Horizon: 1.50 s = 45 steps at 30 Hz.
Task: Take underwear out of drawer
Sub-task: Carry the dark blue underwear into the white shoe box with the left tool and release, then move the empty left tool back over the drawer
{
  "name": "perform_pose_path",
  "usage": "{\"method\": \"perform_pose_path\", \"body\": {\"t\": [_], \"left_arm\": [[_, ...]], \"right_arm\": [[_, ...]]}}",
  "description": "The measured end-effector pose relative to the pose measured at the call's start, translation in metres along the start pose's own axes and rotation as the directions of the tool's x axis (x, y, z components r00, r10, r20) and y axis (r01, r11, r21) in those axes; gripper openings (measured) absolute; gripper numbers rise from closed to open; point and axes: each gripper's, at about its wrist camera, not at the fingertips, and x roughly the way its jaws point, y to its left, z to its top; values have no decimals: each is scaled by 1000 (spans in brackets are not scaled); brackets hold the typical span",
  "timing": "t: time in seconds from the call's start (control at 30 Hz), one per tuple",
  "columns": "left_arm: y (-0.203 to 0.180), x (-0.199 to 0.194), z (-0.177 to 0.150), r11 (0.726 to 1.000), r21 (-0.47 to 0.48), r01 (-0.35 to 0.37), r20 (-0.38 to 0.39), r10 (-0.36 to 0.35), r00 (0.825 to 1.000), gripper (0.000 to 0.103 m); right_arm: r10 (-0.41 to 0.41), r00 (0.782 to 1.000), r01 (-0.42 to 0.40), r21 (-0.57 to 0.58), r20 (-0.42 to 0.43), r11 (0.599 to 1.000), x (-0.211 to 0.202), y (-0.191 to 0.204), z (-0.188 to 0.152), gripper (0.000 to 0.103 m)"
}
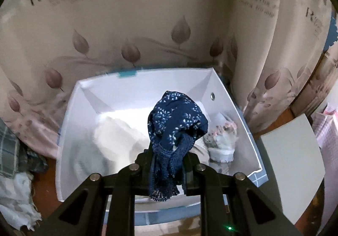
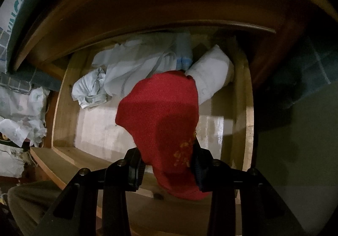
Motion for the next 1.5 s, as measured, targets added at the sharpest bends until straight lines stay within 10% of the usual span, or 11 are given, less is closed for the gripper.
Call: {"method": "perform_pose_path", "body": {"t": [0.6,0.97,1.5], "left_arm": [[-2,60,-21,999,-44,-12,-131,6,991,28],[10,-11,-37,999,-38,-6,77,9,997,53],[65,-20,-218,977,-174,-121,68,135,989,55]], "right_arm": [[-14,1000,14,14,2,1000,1,-4,-2,36],[-20,1000,20,6,7,1000,-2,-4,-2,36],[50,979,-43,-40,198,998,-42,4,4,36]]}}
